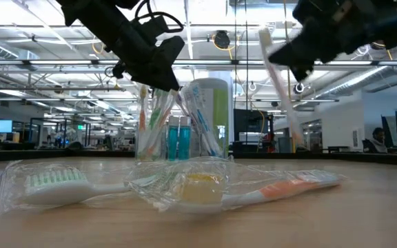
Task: Pick & Place toothbrushing station
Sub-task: Put the yellow toothbrush into the transparent organizer
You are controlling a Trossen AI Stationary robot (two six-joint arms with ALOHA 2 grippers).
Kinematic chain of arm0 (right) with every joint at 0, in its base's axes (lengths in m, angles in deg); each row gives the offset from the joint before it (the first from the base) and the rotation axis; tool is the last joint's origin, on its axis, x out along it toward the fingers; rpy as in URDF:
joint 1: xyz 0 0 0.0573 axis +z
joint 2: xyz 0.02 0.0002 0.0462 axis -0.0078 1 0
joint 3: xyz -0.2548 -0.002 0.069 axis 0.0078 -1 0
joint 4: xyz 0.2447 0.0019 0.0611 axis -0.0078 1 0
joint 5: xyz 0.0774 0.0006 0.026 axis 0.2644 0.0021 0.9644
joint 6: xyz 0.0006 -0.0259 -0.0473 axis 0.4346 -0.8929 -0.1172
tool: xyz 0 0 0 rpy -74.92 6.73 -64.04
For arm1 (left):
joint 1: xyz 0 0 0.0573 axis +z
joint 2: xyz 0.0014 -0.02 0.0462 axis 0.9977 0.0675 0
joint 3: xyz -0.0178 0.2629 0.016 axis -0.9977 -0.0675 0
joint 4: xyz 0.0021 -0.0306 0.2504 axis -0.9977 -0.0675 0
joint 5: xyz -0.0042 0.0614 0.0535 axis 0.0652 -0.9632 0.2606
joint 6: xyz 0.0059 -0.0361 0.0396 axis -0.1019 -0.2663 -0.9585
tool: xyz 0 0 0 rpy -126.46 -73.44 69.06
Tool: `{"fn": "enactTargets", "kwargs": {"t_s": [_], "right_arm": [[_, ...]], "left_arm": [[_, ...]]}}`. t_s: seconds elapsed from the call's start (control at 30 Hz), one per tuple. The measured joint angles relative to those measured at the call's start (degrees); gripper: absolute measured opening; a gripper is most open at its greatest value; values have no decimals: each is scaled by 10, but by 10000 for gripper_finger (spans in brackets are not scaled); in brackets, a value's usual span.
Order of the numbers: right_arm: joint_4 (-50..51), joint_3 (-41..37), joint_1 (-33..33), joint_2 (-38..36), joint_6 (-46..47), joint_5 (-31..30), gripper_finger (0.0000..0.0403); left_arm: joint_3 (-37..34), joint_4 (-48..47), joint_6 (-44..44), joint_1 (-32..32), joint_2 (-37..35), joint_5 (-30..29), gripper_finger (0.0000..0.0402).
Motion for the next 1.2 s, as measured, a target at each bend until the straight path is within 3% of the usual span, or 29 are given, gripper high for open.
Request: {"fn": "enactTargets", "kwargs": {"t_s": [0.33, 0.67, 0.97, 1.2], "right_arm": [[-233, 0, -86, 41, -143, 1, 0], [-413, 1, -168, 142, -178, 2, 0], [-405, 43, -204, 243, -172, 2, 0], [-354, 46, -208, 278, -148, -15, 0]], "left_arm": [[0, 1, -17, -6, 0, -6, 134], [0, 1, -17, -3, 0, -6, 134], [0, 3, -16, -3, 0, -6, 134], [0, 3, -16, -3, 0, -6, 134]]}}
